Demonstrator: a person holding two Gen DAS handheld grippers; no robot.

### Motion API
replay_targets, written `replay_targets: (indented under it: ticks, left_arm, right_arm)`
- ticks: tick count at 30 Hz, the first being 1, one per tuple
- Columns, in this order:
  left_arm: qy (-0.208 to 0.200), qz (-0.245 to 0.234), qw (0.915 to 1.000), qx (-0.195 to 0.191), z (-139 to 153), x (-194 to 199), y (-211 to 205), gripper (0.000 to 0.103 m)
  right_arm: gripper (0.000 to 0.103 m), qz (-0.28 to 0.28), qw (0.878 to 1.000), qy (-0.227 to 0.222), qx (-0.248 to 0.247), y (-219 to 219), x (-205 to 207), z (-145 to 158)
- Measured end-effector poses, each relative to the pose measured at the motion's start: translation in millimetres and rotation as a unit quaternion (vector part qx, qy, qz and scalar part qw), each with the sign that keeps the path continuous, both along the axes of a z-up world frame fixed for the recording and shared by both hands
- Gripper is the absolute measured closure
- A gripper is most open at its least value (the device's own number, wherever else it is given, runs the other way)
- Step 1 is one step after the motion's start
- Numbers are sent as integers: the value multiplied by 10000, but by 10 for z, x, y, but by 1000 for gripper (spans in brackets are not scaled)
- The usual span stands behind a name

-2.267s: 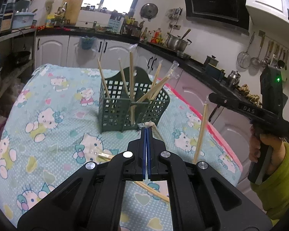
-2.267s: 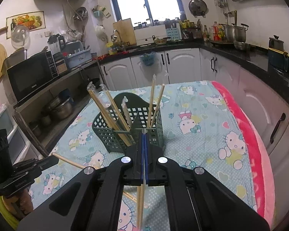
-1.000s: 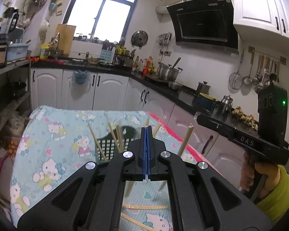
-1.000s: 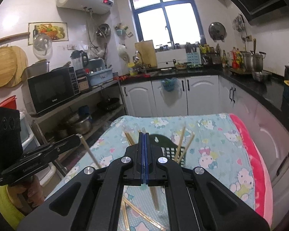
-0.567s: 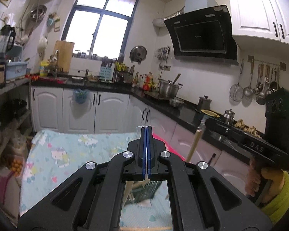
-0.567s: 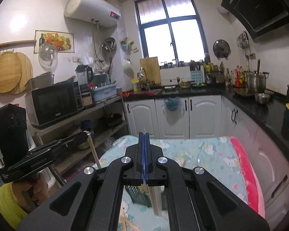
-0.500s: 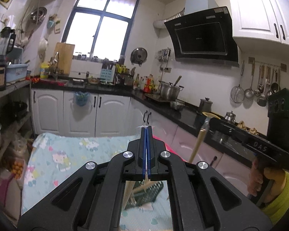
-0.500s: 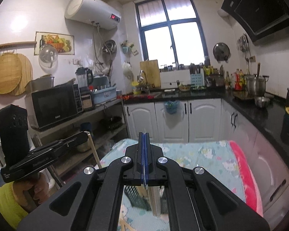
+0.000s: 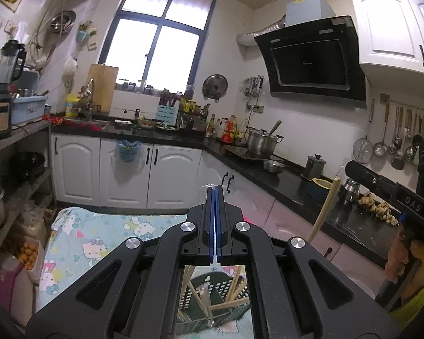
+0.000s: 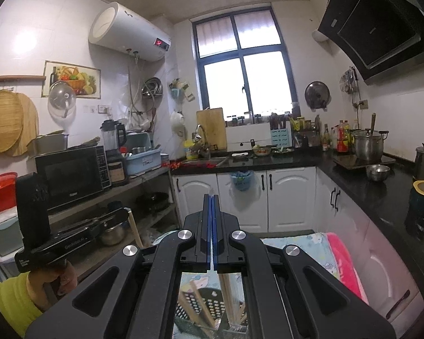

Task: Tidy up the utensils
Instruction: 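Lower both held chopsticks down into the holder slots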

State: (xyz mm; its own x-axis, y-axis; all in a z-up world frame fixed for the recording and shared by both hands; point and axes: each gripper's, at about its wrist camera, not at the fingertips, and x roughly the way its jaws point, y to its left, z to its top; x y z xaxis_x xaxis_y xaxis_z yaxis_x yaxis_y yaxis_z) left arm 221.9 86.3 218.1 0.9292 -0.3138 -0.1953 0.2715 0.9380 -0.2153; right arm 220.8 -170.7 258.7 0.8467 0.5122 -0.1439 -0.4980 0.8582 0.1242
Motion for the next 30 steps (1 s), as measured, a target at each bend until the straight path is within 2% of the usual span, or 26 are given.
replay_targets:
  ticks: [8,30]
  left_arm:
    - [205,-7,9997,-137,-181,187,5,103]
    - [674,-98,9971,-344,-643,335,-25,103]
  right_arm:
    - [102,-101,9995,259,-123,65,270,-210]
    - [102,-153,9965,764,-307,233,560,-842]
